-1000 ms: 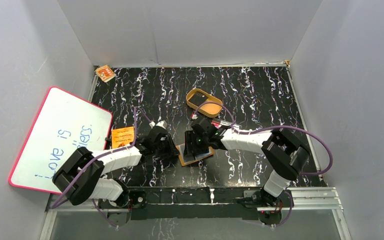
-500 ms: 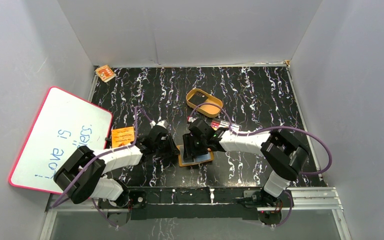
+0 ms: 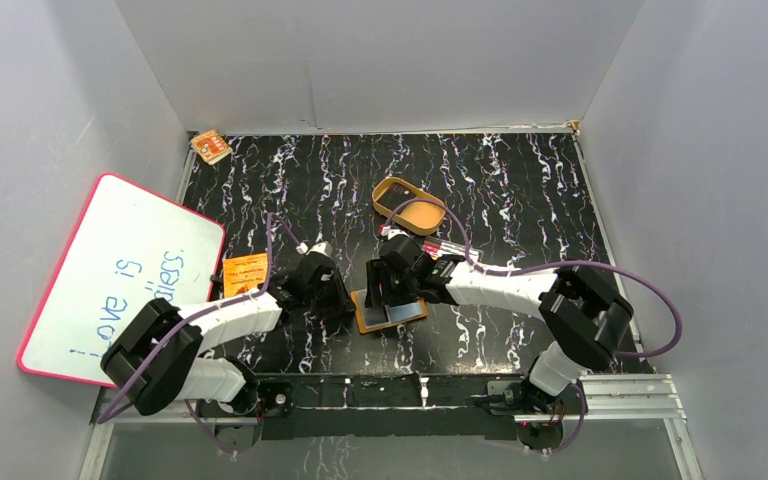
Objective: Put the credit cards into the card holder
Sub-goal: Insert the credit card into the card holder.
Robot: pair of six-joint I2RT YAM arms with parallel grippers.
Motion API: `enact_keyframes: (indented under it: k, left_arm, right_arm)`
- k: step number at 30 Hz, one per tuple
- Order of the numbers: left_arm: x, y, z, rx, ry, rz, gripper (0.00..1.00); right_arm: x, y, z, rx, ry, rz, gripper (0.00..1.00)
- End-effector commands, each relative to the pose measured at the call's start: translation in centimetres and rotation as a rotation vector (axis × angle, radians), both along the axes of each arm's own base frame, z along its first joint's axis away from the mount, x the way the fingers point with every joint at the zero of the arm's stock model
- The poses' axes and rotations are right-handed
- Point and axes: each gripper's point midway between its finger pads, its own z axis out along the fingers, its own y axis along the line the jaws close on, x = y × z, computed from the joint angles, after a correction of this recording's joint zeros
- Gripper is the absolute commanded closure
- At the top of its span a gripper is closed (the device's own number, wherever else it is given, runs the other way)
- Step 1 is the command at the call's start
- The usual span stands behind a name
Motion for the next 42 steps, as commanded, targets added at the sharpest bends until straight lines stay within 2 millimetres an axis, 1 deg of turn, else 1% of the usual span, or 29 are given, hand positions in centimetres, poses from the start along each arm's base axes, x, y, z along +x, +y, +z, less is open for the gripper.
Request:
enact_keyframes:
  k: [1,7,16,20,22,24,26,28,29,31,34,36,37,39,40,42]
  left_arm:
    - [-1.4,2.3,-1.0,0.093,0.032,0.017,0.80]
    - [-1.4,2.4,-0.9,0.092,0.031,0.022,0.79]
    - [-2.0,2.2,-1.6,0.068,0.055,0.018,0.80]
    - [-2.1,2.2,-1.8,0.066,0.060,0.016,0.80]
    - [-1.9,2.1,-1.5,0.065,0.050,0.019,0.80]
    - [-1.8,2.4,-1.1,0.076,0.040,0.027,0.80]
    - [-1.7,3.1,-0.4,0.101,0.029,0.045,0.80]
    - [-1.3,3.6,1.1,0.108,-0.006,0.069,0.79]
    - [-1.1,3.9,2.0,0.109,-0.028,0.082,0.77]
    - [-0.7,4.4,4.1,0.104,-0.081,0.102,0.70]
    - [-0.1,5.0,7.4,0.084,-0.166,0.121,0.55]
    - [0.0,5.3,9.1,0.068,-0.207,0.131,0.43]
    - [0.1,5.3,9.9,0.058,-0.224,0.131,0.38]
    - [0.1,5.2,11.1,0.030,-0.254,0.122,0.29]
    - [0.1,5.1,11.5,0.018,-0.263,0.120,0.26]
    - [0.2,4.7,12.1,-0.007,-0.283,0.109,0.22]
  right_arm:
    - [1.1,0.3,2.3,0.039,-0.055,-0.055,0.35]
    - [0.6,0.1,1.4,0.025,-0.019,-0.068,0.37]
    - [-0.3,0.1,-0.7,-0.006,0.063,-0.071,0.39]
    - [-0.5,0.2,-0.9,0.000,0.077,-0.067,0.38]
    - [-0.5,0.3,-0.5,0.012,0.075,-0.068,0.38]
    - [-0.2,0.3,0.5,0.024,0.050,-0.075,0.38]
    - [0.4,-0.1,2.1,0.034,0.003,-0.086,0.38]
    - [1.6,-1.0,4.3,0.042,-0.057,-0.112,0.37]
    - [2.3,-1.7,5.4,0.049,-0.085,-0.130,0.37]
    - [3.9,-3.3,7.6,0.077,-0.137,-0.173,0.36]
    - [6.4,-5.8,10.5,0.120,-0.223,-0.230,0.35]
    - [7.6,-7.1,11.6,0.121,-0.271,-0.255,0.34]
    - [7.8,-7.5,12.0,0.125,-0.281,-0.255,0.35]
    - [8.2,-8.4,11.7,0.118,-0.274,-0.269,0.35]
    - [8.3,-8.8,11.3,0.113,-0.266,-0.281,0.35]
    - [9.3,-9.9,10.8,0.137,-0.249,-0.332,0.36]
